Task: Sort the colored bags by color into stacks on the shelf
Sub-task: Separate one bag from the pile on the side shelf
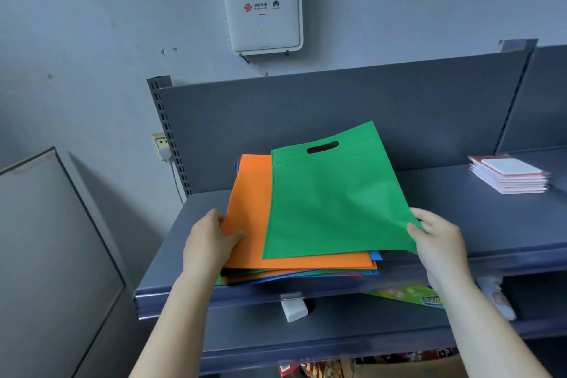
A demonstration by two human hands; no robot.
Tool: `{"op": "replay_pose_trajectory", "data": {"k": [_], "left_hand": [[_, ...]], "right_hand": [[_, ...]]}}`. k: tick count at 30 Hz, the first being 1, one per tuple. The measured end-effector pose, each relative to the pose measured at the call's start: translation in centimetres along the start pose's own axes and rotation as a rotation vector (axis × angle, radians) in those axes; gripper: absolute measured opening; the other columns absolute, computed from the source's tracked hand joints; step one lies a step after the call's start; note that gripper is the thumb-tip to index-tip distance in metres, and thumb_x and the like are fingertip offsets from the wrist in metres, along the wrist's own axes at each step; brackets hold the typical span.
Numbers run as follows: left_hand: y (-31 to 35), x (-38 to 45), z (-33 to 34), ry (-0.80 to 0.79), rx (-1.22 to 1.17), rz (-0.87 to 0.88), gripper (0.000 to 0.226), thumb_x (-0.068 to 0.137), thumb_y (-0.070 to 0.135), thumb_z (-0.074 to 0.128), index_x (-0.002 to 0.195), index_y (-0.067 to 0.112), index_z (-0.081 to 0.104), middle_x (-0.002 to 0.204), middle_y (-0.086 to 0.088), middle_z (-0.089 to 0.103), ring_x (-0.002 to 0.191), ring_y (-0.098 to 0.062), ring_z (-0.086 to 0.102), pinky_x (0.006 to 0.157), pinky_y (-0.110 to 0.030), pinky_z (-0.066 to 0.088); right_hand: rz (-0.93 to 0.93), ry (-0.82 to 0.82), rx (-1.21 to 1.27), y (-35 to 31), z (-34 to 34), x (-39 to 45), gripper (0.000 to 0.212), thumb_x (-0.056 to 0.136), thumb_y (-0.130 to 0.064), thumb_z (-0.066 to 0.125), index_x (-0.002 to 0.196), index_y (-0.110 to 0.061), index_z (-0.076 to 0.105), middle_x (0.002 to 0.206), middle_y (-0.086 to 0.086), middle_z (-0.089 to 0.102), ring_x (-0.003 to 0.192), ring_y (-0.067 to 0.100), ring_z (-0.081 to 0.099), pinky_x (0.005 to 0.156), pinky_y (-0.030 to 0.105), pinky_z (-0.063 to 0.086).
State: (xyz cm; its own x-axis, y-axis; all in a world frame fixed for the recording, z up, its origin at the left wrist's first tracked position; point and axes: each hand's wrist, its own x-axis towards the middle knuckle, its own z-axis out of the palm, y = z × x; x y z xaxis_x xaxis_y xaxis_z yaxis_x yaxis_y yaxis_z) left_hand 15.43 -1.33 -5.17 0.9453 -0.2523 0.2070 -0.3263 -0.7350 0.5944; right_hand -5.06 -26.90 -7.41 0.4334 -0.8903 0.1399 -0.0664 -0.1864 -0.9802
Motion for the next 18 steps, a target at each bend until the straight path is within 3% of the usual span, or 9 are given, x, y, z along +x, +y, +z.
{"op": "replay_pose_trajectory", "data": {"k": [5, 8, 12, 16, 18], "left_hand": [[-0.5, -2.5, -1.1, 0.093, -0.129, 0.074, 0.009, 0.088, 0.018, 0.065, 0.088, 0.02, 0.057, 0.086, 0.001, 0.059, 0.077, -0.018, 0.051, 0.054, -0.026, 0.038], [-0.9, -5.3, -1.6, 0.182, -0.252, 0.04, 0.007, 0.088, 0.017, 0.066, 0.09, 0.021, 0.06, 0.082, -0.003, 0.063, 0.062, -0.012, 0.055, 0.042, -0.02, 0.036], [-0.9, -10.5, -2.0, 0.311, -0.479, -0.06, 0.005, 0.089, 0.014, 0.065, 0.092, 0.019, 0.064, 0.065, 0.006, 0.063, 0.037, -0.005, 0.054, 0.029, -0.012, 0.033], [-1.1, -16.2, -2.3, 0.443, -0.519, -0.169, 0.007, 0.088, 0.02, 0.066, 0.094, 0.02, 0.069, 0.072, 0.01, 0.064, 0.052, -0.004, 0.059, 0.042, -0.012, 0.042], [-1.4, -19.5, -2.4, 0.504, -0.574, -0.218, 0.006, 0.088, 0.022, 0.066, 0.091, 0.027, 0.069, 0.079, 0.01, 0.067, 0.069, -0.009, 0.064, 0.058, -0.025, 0.052]], "right_hand": [[0.053, -0.106, 0.171, -0.7, -1.2, -1.7, 0.042, 0.093, 0.009, 0.043, 0.106, -0.024, 0.065, 0.099, -0.008, 0.07, 0.091, 0.012, 0.067, 0.082, 0.032, 0.051], [0.139, -0.185, 0.314, -1.0, -2.3, -2.8, 0.04, 0.096, 0.008, 0.041, 0.109, -0.022, 0.064, 0.097, -0.008, 0.071, 0.088, 0.012, 0.068, 0.069, 0.028, 0.052], [0.228, -0.294, 0.462, -0.6, -3.9, -4.5, 0.037, 0.097, 0.008, 0.039, 0.115, -0.016, 0.061, 0.099, -0.002, 0.071, 0.09, 0.015, 0.067, 0.071, 0.032, 0.05], [0.273, -0.398, 0.496, 0.2, -5.8, -6.7, 0.037, 0.096, 0.007, 0.039, 0.11, -0.019, 0.062, 0.097, -0.004, 0.073, 0.09, 0.015, 0.068, 0.07, 0.031, 0.051], [0.3, -0.454, 0.512, 0.6, -6.7, -8.4, 0.038, 0.096, 0.006, 0.04, 0.108, -0.02, 0.063, 0.1, -0.002, 0.072, 0.093, 0.016, 0.067, 0.071, 0.031, 0.053]]}}
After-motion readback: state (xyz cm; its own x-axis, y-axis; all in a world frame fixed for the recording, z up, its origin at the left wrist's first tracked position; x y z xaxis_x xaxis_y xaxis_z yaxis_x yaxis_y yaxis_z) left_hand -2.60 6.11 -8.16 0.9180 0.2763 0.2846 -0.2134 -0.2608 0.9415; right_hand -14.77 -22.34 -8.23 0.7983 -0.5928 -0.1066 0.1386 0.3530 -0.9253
